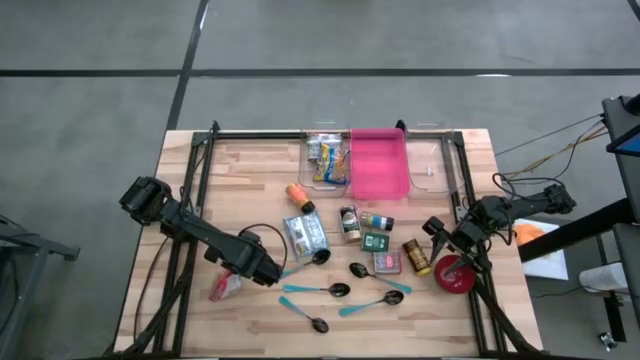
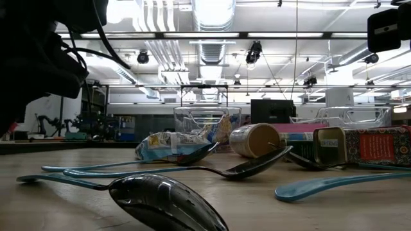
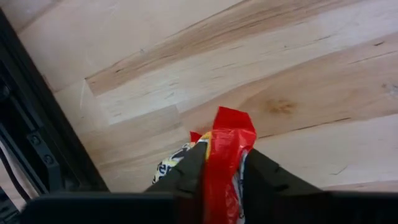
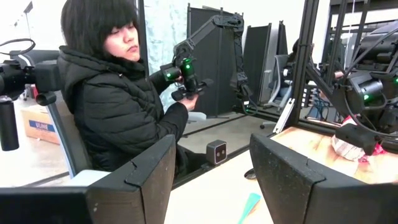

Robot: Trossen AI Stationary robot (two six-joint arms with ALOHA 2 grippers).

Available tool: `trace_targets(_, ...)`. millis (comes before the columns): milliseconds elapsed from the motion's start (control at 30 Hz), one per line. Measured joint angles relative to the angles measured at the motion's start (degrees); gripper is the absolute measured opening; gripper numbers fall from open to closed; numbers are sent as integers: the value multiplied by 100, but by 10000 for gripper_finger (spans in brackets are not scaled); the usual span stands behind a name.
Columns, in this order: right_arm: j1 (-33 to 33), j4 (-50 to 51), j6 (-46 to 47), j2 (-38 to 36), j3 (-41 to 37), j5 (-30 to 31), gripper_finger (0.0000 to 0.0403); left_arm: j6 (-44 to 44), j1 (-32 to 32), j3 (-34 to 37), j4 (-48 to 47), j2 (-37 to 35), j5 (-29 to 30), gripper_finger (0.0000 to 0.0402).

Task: Pick & Place Food Item
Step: Put the red noodle pack into the left transparent bin

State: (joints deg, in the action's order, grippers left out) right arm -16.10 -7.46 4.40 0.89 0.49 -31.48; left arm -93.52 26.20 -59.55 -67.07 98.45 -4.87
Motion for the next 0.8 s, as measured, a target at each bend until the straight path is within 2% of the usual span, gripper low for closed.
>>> trace_targets(200,2,0,5,2,0,2,206,-91,0,0,0,0,20,7)
trace_targets(800,1,0,-3,0,0,2,206,-93,-4,-210,-220,-4,186,2)
